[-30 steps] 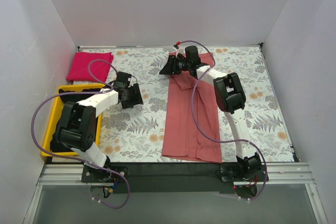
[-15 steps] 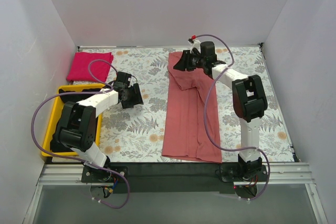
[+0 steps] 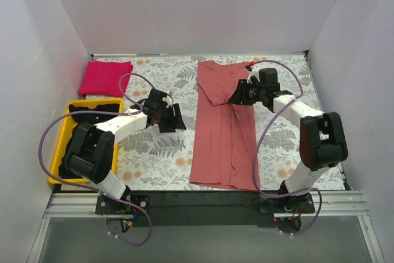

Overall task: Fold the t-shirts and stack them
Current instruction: Fold the tshirt

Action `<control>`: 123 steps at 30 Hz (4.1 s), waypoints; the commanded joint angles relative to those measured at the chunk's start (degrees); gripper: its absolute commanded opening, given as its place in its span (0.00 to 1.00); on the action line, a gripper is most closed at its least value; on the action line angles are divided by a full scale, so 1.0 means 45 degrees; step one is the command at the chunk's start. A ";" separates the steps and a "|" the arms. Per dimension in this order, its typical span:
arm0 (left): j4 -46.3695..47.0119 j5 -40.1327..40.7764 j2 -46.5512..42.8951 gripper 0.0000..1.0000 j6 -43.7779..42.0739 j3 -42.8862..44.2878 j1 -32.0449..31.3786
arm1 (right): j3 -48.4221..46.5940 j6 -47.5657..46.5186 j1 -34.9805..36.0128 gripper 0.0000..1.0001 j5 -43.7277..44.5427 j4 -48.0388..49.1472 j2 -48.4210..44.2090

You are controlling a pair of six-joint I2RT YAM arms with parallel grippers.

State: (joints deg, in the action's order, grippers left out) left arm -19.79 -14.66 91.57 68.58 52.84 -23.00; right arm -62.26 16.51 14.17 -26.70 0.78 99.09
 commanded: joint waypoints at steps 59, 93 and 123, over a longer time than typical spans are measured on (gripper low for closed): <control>-0.1266 0.0581 -0.1814 0.51 0.1206 -0.0785 -0.2153 | 0.1590 -0.0193 0.3647 0.01 0.6597 -0.3843 -0.1179; -0.1442 0.0698 -0.1794 0.51 0.1265 -0.0844 -0.2134 | 0.0379 -0.0466 0.4564 0.01 0.5387 -0.5427 -0.0693; -0.1735 0.0249 -0.2243 0.51 0.1499 -0.0433 -0.2466 | 0.3327 0.1095 0.5325 0.33 0.4567 -0.6969 -0.3953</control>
State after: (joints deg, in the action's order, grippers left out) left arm -26.79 -12.84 84.51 74.65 49.34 -33.32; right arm -48.75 18.94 36.86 -4.91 -29.06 82.96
